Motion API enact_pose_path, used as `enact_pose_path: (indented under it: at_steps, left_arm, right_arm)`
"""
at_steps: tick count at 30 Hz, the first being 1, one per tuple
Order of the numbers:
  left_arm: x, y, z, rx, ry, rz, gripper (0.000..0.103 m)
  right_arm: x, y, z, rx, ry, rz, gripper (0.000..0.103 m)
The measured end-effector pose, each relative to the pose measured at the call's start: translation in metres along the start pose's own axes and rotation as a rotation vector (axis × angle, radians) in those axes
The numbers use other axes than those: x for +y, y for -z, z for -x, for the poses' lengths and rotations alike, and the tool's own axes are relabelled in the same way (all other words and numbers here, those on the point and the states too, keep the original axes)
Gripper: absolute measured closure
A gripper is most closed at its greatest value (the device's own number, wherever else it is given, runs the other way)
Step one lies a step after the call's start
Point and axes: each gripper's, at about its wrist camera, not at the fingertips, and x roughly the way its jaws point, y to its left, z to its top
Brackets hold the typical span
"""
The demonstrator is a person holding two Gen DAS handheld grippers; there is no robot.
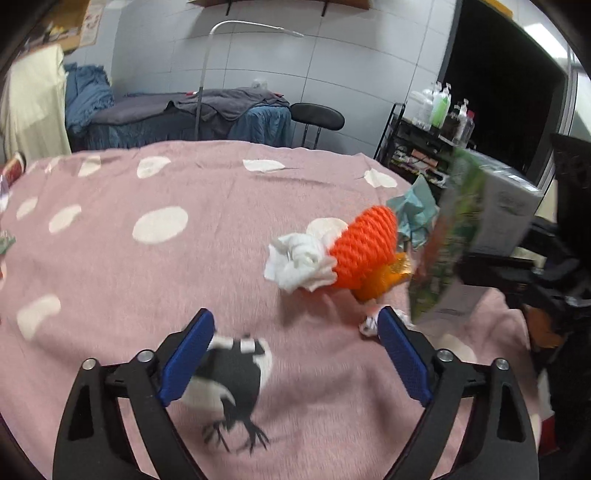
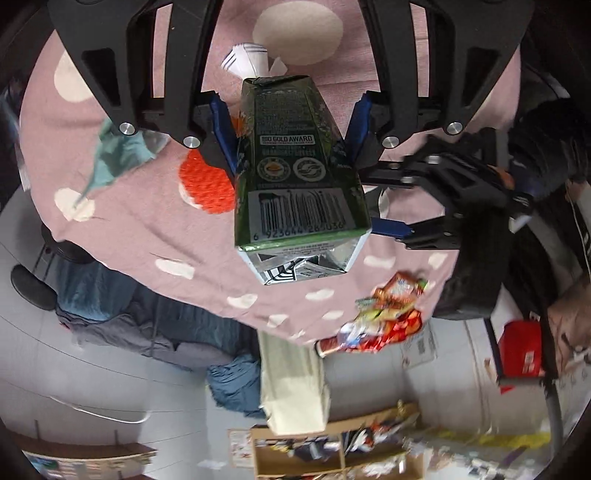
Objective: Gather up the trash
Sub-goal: 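Grasp the green juice carton with the right tool while the left tool grasps the white tissue, then carry the green carton with the right tool over the bin and release it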
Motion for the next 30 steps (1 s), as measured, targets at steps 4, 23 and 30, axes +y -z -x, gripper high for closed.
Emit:
enact_pose_path:
  at_steps: [4, 23, 30]
  left_arm:
    - [-0.01, -0.019, -0.029, 0.057, -0.032, -0.065, 0.027]
    - [-0.011, -0.029, -0.071, 0.153, -0.028, -0.003, 0.081]
    - [-0.009, -0.02, -0.03, 0.053, -0.001, 0.08, 0.081]
  right_arm:
    - [-0.004, 0.009, 0.017, -0.038, 0.034, -0.054, 0.051]
    - [0.005, 0.053, 0.083, -0.146, 0.097, -0.203, 0.051]
    - [0.01, 0.068, 0.108, -0.195, 0.134, -0.24, 0.051]
